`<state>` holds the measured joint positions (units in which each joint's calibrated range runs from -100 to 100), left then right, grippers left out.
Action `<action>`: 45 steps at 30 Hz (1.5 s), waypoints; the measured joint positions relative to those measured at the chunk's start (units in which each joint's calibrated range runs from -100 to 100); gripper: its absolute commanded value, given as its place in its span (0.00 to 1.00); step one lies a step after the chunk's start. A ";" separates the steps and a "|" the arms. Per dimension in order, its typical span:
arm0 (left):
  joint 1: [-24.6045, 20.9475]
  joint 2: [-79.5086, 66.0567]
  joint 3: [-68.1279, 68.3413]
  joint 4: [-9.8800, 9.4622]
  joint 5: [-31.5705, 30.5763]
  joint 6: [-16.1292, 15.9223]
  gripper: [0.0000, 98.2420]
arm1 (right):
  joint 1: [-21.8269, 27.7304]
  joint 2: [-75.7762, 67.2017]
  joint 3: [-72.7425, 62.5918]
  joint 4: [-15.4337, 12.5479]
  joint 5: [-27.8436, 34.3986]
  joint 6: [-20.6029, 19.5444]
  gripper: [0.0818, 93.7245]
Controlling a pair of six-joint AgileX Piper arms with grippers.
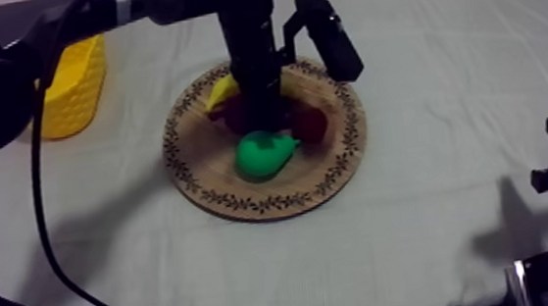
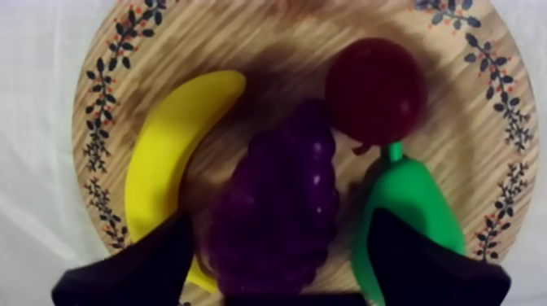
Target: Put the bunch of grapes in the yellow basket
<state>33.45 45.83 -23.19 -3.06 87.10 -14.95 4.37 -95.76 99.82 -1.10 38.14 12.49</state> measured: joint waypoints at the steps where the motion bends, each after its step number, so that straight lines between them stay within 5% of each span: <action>1: 0.00 0.15 0.01 0.00 0.00 0.00 0.82 | 0.00 0.00 0.00 0.00 0.00 0.00 0.00; 16: -0.22 3.78 -1.89 0.32 -0.12 0.99 0.80 | 0.00 0.00 0.00 0.00 0.00 0.00 0.00; 23: -0.30 4.90 -1.96 0.18 -0.09 2.53 0.68 | 0.00 0.00 0.00 0.00 0.00 0.00 0.00; 32: -0.50 5.67 -0.57 0.26 -1.53 4.65 0.40 | 0.00 0.00 0.00 0.00 0.00 0.00 0.00; 45: -0.30 1.14 1.91 0.04 -2.90 5.90 0.34 | 0.00 0.00 0.00 0.00 0.00 0.00 0.00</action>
<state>33.16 46.97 -21.27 -3.02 84.20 -9.05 4.37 -95.76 99.82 -1.10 38.14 12.49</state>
